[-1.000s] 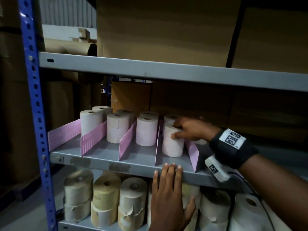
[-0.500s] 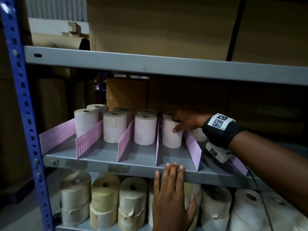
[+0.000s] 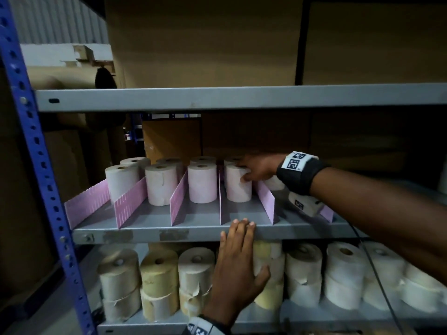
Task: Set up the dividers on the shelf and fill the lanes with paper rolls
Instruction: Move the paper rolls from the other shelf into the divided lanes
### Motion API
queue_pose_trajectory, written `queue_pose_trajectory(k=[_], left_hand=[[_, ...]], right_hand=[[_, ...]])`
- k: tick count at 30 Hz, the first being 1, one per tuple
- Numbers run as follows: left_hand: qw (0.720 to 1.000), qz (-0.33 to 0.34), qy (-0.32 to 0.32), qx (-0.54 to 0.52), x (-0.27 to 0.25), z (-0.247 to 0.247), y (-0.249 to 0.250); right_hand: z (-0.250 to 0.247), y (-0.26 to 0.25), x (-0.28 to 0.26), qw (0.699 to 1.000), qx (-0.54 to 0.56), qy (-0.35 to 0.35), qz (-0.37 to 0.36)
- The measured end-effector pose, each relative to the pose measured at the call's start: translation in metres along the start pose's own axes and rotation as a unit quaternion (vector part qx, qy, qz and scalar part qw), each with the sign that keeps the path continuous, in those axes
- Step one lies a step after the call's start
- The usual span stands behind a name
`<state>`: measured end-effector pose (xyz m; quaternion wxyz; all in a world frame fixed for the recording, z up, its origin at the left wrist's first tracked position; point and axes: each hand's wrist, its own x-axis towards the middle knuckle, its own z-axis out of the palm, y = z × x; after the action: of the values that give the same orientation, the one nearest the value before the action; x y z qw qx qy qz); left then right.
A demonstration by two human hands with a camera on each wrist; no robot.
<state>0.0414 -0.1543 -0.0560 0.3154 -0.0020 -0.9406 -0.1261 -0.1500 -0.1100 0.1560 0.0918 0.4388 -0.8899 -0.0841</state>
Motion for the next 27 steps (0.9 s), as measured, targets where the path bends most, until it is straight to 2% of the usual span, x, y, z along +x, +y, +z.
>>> queue_pose_trajectory(k=[5,10,14,18,22,27], left_hand=[[0.999,0.010,-0.019,-0.045,0.000,-0.038,0.007],[0.987,-0.033,0.062,-0.147,-0.028,-0.068,0.029],[0.976,-0.063,0.073,-0.195,-0.064,-0.071,0.046],[0.970,-0.068,0.053,-0.229,-0.081,-0.065,0.078],[0.962,-0.042,0.026,-0.269,-0.079,-0.059,0.114],[0.950,0.009,0.030,-0.312,-0.053,-0.041,0.164]], right_hand=[[-0.011,-0.013,-0.071,0.995,-0.039,0.080,-0.032],[0.013,-0.023,-0.170,0.985,0.003,0.167,-0.037],[0.050,-0.026,-0.256,0.974,0.078,0.210,0.039],[0.078,-0.017,-0.320,0.959,0.135,0.232,0.095],[0.099,0.002,-0.366,0.946,0.154,0.241,0.153],[0.114,0.045,-0.411,0.934,0.161,0.219,0.230]])
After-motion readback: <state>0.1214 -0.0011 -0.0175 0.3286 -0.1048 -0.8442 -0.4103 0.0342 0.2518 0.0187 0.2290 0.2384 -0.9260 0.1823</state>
